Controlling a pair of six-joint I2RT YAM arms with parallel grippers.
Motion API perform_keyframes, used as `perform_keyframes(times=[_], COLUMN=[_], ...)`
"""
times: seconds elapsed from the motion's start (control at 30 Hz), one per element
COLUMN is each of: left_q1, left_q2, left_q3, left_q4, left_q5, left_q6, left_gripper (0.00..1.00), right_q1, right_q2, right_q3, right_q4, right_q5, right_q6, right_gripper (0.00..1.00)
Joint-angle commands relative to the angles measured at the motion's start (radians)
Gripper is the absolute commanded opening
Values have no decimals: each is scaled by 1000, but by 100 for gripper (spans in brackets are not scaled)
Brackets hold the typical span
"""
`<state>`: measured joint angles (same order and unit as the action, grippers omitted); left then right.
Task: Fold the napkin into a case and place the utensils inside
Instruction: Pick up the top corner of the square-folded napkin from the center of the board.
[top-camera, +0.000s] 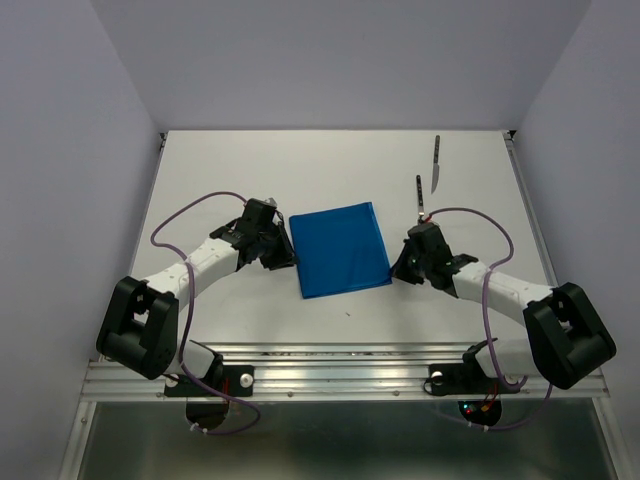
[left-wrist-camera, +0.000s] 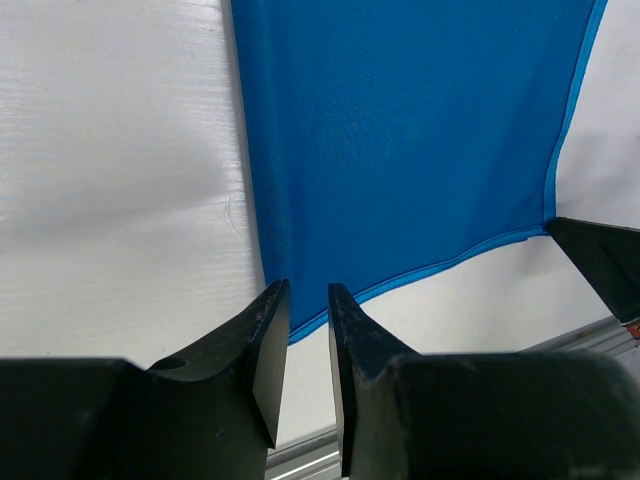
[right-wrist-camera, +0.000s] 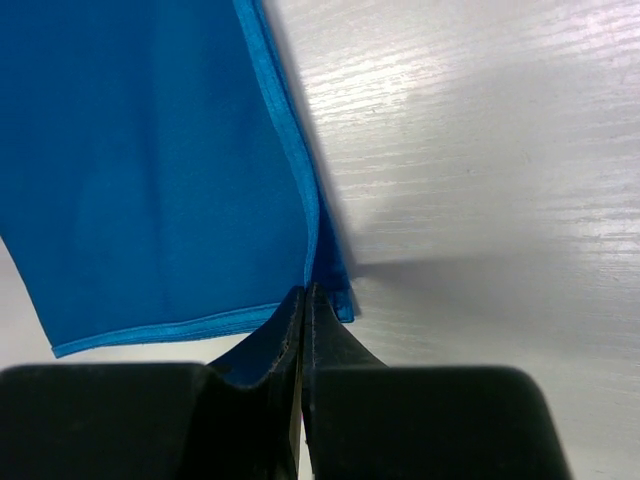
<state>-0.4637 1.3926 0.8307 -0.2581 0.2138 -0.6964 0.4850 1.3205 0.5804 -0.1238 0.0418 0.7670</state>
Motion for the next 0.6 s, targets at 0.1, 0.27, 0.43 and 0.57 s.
perform_keyframes(times=[0.1, 0.27, 0.43, 0.57], left_q1=[-6, -6, -4, 13], left_q2=[0, -6, -20, -36], left_q3=[-2, 11, 33, 59], left_q4=[19, 7, -16, -44], left_q5=[7, -2, -21, -27], left_q6=[11, 8, 5, 8], left_gripper=[34, 34, 34, 34], right_q1=[-5, 6, 27, 52], right_q2=[23, 109, 193, 272], right_q3=[104, 180, 289, 378], right_q4=[62, 93, 112, 145], right_q5=[-75, -106, -135, -146], right_q6=[-21, -28, -35, -38], right_gripper=[1, 1, 1, 1])
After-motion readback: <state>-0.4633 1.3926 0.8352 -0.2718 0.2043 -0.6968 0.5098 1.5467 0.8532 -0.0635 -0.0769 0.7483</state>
